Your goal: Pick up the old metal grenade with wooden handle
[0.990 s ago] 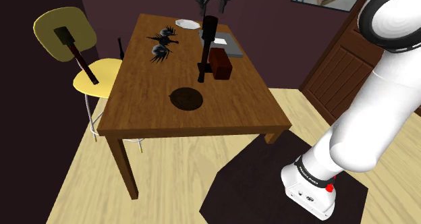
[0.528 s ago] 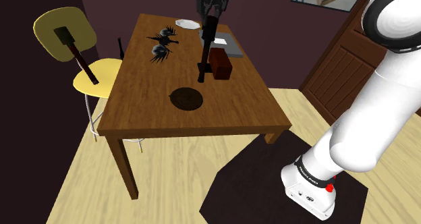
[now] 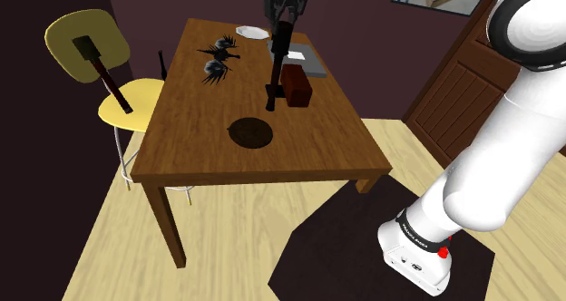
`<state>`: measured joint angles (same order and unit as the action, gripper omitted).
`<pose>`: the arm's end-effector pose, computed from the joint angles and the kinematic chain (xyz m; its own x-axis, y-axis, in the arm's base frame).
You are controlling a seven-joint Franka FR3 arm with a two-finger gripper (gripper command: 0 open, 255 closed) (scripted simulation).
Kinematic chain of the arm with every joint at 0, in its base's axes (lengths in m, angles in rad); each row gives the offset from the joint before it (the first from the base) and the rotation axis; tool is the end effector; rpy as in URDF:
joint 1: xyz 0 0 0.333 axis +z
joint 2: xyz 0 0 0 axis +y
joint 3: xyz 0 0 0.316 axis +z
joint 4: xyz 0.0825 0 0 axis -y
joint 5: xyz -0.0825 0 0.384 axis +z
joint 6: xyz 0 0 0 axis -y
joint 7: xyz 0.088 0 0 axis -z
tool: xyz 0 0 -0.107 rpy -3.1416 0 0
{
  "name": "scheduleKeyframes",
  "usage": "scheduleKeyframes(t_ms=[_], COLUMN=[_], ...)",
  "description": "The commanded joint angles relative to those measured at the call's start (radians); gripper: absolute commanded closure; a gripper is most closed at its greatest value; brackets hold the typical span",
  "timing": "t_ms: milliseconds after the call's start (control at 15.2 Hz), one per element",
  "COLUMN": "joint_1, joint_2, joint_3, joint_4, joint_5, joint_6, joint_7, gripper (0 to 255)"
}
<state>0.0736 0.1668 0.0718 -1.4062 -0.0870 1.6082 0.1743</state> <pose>0.6050 0.0756 0.6093 0.9985 -0.0267 0.0480 -0.0300 -0.9973 0.0677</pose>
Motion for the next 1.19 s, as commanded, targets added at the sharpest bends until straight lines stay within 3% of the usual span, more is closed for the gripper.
scheduleKeyframes(t_ms=[0, 990, 1122], joint_1=[-0.001, 0.01, 0.011], joint_2=[-0.001, 0.115, 0.117], joint_3=[-0.001, 0.001, 0.001], joint_4=[-0.007, 0.371, 0.375], joint_5=[-0.001, -0.012, -0.012], joint_6=[0.004, -0.257, -0.26], joint_7=[-0.001, -0.015, -0.015], gripper=[255, 255, 255])
